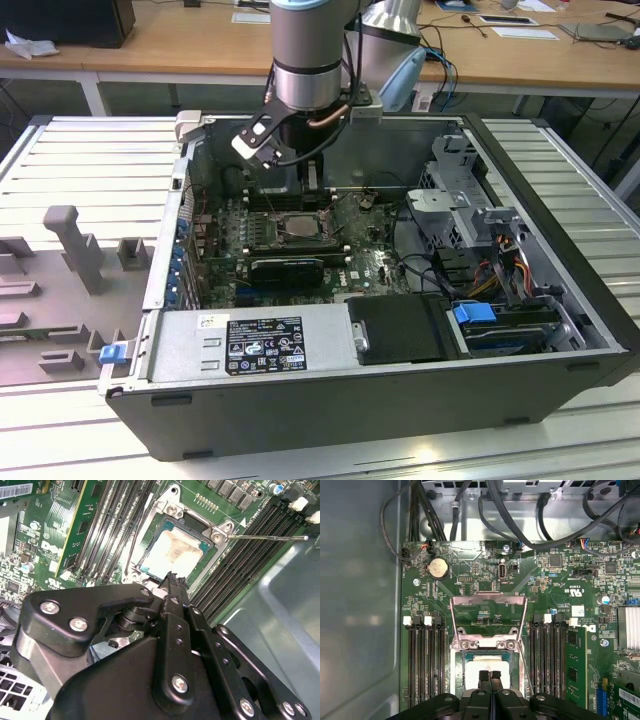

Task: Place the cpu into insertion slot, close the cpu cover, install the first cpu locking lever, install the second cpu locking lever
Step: 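Close the cpu cover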

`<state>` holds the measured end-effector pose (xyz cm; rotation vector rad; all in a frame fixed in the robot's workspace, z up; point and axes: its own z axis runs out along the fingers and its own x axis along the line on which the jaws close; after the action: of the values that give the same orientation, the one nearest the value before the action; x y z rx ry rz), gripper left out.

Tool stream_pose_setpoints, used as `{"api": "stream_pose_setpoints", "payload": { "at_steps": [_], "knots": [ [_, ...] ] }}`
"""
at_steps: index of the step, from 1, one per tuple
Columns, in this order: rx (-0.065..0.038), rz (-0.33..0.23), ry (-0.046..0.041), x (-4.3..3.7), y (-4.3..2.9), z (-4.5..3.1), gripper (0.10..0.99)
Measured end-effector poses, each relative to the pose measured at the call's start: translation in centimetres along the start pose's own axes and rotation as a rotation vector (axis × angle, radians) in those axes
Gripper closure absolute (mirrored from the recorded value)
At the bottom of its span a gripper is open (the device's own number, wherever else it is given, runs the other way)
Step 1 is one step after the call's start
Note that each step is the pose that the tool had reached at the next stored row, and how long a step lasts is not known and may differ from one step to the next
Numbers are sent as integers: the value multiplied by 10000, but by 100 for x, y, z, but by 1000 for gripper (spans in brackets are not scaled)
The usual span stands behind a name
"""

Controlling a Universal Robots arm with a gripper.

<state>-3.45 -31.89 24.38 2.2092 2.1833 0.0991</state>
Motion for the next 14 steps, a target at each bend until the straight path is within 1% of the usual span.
{"api": "stream_pose_setpoints", "payload": {
  "at_steps": [7,9,10,12,14],
  "knots": [
    [0,0,-1,7,5,-79,980],
    [-1,1,1,8,12,-82,980],
    [0,0,0,8,20,-83,980],
    [4,0,-2,8,65,-88,980],
    [3,3,-2,9,74,-117,980]
  ]
}}
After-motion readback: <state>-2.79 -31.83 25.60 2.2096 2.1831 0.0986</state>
